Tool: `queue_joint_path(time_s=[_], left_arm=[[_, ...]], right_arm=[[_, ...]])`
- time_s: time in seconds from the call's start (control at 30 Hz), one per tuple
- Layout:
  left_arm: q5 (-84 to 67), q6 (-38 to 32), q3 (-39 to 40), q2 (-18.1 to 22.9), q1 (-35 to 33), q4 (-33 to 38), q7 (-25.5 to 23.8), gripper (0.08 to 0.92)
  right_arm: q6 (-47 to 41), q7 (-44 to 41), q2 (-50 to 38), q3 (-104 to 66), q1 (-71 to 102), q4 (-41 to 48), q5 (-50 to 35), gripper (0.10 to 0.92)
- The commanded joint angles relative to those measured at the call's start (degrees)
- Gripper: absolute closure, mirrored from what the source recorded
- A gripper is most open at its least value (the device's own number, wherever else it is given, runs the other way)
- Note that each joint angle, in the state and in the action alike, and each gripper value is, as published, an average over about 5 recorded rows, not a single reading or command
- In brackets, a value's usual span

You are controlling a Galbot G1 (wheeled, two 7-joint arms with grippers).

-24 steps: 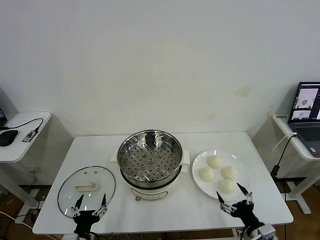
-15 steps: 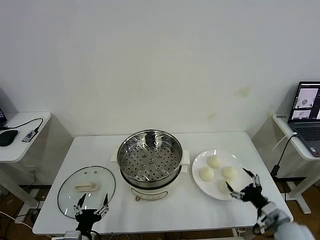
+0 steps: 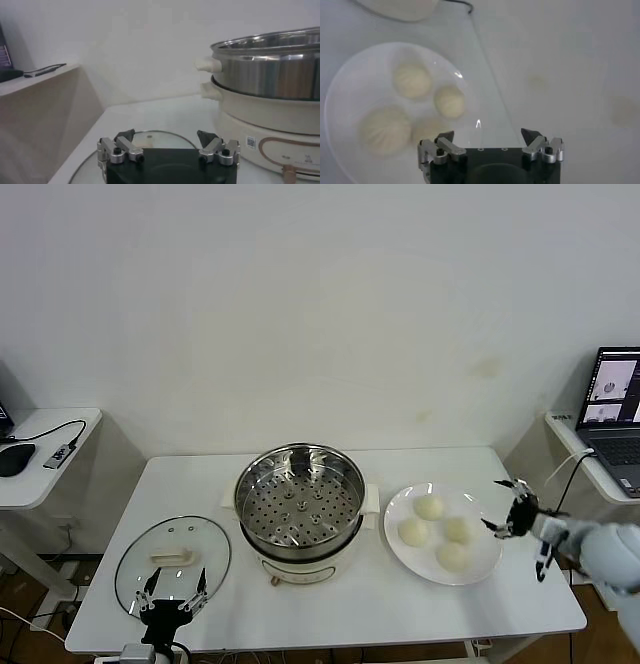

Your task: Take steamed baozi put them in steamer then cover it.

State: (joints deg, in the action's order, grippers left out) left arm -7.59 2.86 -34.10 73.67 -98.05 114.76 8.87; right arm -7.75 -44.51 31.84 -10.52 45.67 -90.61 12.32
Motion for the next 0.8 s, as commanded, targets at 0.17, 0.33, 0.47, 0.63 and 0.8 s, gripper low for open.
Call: queue_joint_path(time_s=[0.17, 0.33, 0.47, 0.63, 0.8], left_arm=[[2.24, -1.15, -1.3, -0.12, -0.6, 0.29, 0.05, 0.177], [2.07, -1.29, -1.93, -0.12, -0.93, 0.18, 0.11, 0.177], [2.19, -1.55, -2.0, 0.14, -0.9, 0.08, 0.17, 0.177], [2.59, -1.79, -2.01, 0.38, -0.74, -0.15, 0.17, 0.177], [2.68, -1.91, -2.71, 0.23, -0.85, -0.31, 0.15, 0.177]], right_arm=[[-0.54, -12.61, -2.39, 31.63, -31.25, 12.17, -1.02, 0.203], [-1.05, -14.09, 3.0, 44.93, -42.04, 18.1, -2.97, 0.203], [-1.68, -14.88, 7.04, 52.14, -46.25, 21.28, -5.45, 0.203], [-2.66, -14.28, 11.38, 54.68, -47.3, 25.06, -5.33, 0.203], [-2.6, -12.44, 14.9, 56.17, -47.22, 29.62, -3.6, 0.203]])
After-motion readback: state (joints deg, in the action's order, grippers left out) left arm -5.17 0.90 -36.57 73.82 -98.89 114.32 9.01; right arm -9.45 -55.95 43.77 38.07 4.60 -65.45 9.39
